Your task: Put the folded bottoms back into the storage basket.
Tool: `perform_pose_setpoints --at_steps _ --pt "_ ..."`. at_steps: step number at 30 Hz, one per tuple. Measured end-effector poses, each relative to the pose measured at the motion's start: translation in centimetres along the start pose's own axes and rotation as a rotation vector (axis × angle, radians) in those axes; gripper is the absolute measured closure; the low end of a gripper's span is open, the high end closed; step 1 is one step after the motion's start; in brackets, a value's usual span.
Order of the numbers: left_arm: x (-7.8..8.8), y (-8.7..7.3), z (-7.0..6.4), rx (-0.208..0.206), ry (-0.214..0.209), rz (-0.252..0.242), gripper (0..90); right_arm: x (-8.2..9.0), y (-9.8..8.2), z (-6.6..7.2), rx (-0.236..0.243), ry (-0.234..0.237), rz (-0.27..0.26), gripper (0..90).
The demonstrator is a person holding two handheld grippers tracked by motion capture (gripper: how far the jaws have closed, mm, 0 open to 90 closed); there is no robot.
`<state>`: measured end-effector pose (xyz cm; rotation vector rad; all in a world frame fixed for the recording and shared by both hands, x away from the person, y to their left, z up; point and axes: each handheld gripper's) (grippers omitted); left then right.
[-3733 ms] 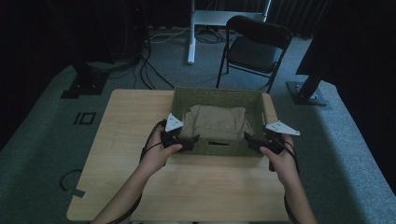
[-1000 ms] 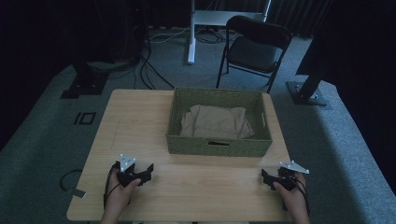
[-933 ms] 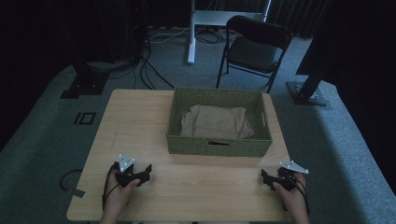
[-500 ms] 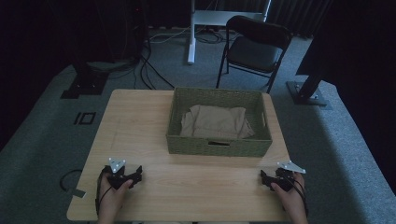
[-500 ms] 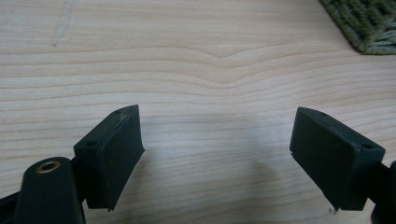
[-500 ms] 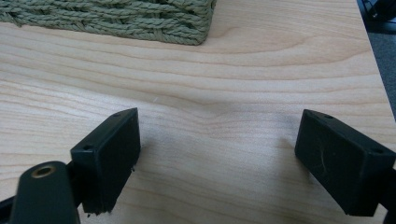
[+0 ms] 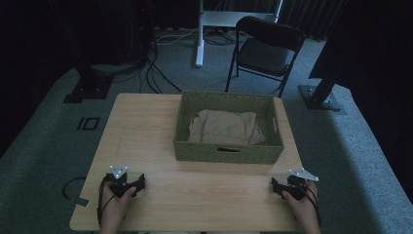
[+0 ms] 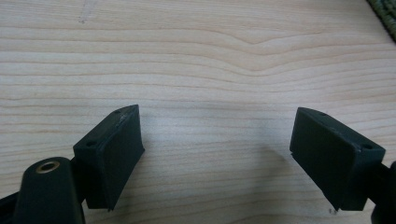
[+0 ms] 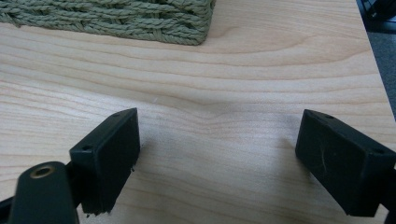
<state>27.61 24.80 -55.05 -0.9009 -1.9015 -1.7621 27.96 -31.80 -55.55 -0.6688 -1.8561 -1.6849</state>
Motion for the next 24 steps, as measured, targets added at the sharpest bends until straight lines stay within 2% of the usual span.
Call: perform_pose_setpoints --at_steps 4,8,19,24 --pt "-0.25 0.08 -0.49 -0.042 0.034 0.028 17.0 0.00 0.00 0.01 0.000 0.000 0.000 13.1" --pt "-0.41 0.14 -0.59 -0.047 0.023 0.038 10.4 0.00 0.00 0.00 0.000 0.000 0.000 13.1" --pt "-0.76 0.32 -0.87 -0.044 0.025 0.055 3.5 -0.06 0.04 0.09 -0.005 -0.005 0.002 12.3" --pt "-0.75 0.32 -0.86 -0.045 0.025 0.056 3.5 -0.06 0.04 0.10 -0.005 -0.005 0.002 12.3"
Point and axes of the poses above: each handheld gripper's, and its own axes: x roughly backward along the jaws, y roughly out of its top, z roughly to its left, and after that the axes turned 7 degrees about -y, right-handed
